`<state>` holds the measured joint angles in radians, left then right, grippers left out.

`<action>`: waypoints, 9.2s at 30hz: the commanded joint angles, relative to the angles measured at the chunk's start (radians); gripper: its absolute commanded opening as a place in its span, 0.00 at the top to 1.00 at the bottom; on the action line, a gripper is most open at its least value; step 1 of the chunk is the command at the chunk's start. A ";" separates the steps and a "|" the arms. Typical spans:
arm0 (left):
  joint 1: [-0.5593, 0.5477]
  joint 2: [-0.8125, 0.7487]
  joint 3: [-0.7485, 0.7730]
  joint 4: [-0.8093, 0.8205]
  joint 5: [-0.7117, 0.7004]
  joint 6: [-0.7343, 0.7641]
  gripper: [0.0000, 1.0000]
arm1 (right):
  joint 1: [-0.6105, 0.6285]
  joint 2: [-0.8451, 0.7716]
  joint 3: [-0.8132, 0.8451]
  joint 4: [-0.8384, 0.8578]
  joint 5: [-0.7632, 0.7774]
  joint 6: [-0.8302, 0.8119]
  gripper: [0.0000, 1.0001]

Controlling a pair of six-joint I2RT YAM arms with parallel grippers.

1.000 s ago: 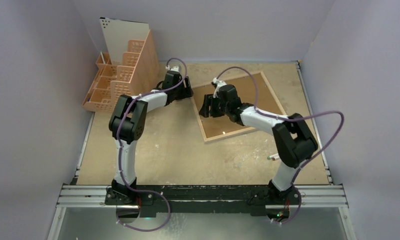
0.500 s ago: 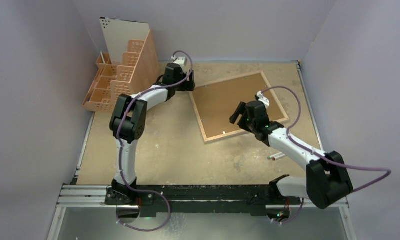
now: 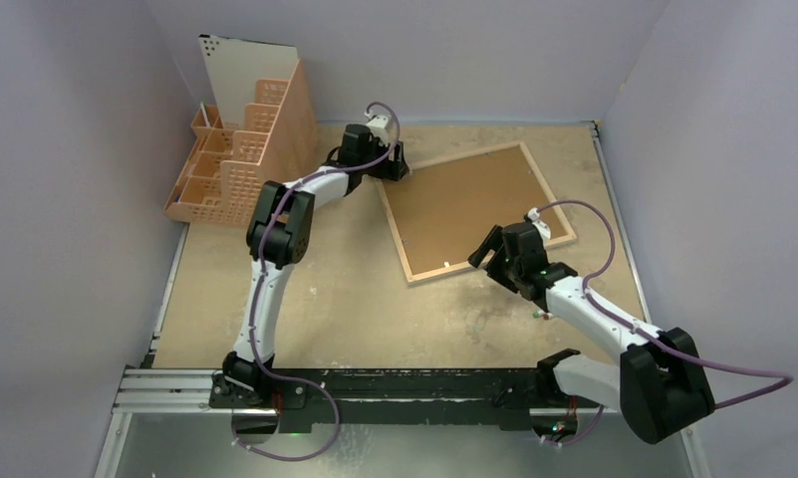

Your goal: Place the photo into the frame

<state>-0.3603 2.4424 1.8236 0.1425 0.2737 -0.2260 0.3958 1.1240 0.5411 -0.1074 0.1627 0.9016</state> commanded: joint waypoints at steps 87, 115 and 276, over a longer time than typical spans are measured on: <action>-0.095 -1.485 -1.676 0.032 -0.006 -0.617 0.58 | 0.530 1.216 1.464 -0.594 0.320 -0.038 0.77; -0.083 -1.461 -1.568 0.172 0.227 -0.872 0.40 | 0.529 0.894 1.308 -0.394 0.078 -0.029 1.00; -0.091 -0.803 -0.842 -0.063 -0.544 -0.219 0.29 | 0.286 -0.443 -0.279 0.225 0.124 0.123 0.28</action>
<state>-0.4538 1.5879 0.9321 0.0666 -0.2043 -0.4789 0.6796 0.6445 0.2665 -0.0093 0.2165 1.0267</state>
